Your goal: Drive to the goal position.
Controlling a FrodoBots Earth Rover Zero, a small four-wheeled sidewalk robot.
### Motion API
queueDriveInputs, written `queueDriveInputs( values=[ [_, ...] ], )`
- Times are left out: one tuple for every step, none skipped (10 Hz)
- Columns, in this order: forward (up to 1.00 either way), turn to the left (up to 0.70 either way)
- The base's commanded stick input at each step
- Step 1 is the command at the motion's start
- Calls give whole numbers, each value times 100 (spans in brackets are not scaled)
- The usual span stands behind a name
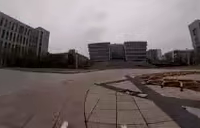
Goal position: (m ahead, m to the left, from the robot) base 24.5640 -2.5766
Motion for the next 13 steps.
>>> queueDriveInputs(
  values=[
    [70, 0],
    [70, 0],
    [70, 0],
    [70, 0],
    [70, 0],
    [70, 0],
    [70, 0],
    [70, 0],
    [70, 0],
    [70, 0],
    [70, 0],
    [70, 0],
    [70, 0]
  ],
)
